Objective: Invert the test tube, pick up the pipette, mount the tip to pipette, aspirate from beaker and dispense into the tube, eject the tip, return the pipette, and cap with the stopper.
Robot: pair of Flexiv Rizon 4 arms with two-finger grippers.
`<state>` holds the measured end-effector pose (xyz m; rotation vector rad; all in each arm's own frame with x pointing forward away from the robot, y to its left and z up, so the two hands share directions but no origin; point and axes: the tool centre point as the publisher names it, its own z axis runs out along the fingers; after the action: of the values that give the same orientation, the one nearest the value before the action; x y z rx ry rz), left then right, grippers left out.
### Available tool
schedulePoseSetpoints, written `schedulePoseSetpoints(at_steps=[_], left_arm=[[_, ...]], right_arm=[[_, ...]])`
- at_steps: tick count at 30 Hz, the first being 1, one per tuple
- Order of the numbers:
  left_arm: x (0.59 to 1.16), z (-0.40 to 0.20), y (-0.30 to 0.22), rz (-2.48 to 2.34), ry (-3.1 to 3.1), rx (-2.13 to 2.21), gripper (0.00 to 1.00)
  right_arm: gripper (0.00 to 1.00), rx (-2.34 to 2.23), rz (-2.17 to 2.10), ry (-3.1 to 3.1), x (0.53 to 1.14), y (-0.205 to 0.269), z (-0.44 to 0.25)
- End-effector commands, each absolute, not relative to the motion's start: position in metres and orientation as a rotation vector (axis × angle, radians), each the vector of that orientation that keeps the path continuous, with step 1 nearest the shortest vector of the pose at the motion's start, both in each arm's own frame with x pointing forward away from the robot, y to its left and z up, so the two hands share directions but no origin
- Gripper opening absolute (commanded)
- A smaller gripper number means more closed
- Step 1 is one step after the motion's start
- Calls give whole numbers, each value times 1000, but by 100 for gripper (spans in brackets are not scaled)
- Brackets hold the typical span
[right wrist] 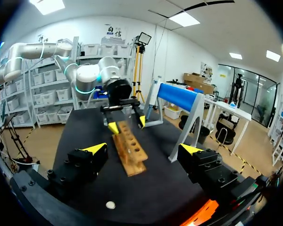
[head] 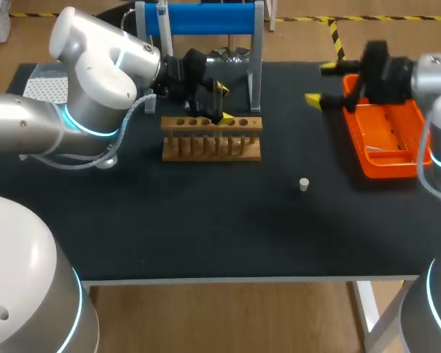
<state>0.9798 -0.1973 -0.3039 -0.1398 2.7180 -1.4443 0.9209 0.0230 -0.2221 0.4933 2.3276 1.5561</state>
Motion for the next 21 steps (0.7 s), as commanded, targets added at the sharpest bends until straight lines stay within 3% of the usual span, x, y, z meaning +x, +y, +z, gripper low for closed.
schedulePoseSetpoints(at_steps=[1,21], left_arm=[[981,-304,-198,-1443,2720,-139,100],[981,-304,-198,-1443,2720,-139,100]], right_arm=[[100,515,1559,2323,857,-26,-215],[100,598,1488,2336,816,18,-304]])
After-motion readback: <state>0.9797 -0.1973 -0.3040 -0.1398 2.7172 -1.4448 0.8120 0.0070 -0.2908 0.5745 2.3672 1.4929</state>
